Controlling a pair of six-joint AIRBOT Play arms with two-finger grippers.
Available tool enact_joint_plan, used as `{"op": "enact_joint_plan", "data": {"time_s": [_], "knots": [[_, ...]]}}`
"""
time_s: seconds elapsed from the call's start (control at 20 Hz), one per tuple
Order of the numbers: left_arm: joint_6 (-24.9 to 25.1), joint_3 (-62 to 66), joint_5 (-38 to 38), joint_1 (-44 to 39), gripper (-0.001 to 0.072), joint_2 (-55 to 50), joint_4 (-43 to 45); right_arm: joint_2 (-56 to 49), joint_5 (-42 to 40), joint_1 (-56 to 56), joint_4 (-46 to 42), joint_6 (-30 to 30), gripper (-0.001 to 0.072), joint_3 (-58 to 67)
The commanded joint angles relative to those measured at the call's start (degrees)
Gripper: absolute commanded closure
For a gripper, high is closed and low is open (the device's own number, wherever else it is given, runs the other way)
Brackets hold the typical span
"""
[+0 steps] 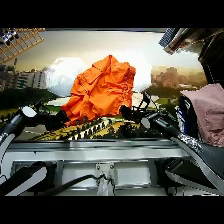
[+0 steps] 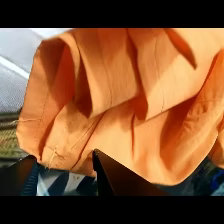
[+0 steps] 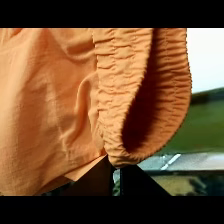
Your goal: Fold the clothes and pants, and hang the long-sleeved shirts on hangers.
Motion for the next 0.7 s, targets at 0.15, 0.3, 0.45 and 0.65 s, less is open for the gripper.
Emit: {"op": "enact_joint_plan", "data": {"time_s": [0.15, 0.3, 0.45, 0.65], "knots": [[2.0, 0.0, 1.0, -0.4, 0.0624, -2.0, -4.6, 0.0, 0.0, 0.0, 0.0, 0.0, 0.0689, 0.0], [8.6, 0.7, 0.7, 0.3, 0.0702, -1.7, -12.9, 0.3, 0.0, 0.0, 0.0, 0.0, 0.0689, 0.0], [14.4, 5.0, -0.9, 3.7, 0.0704, -0.1, -19.8, 3.0, -0.7, 0.0, -0.1, -1.4, 0.0689, 0.0], [15.8, 16.4, 1.2, 6.9, 0.0704, 3.6, -23.4, 7.9, -1.0, 0.0, -0.9, -4.8, 0.0689, 2.2]]}}
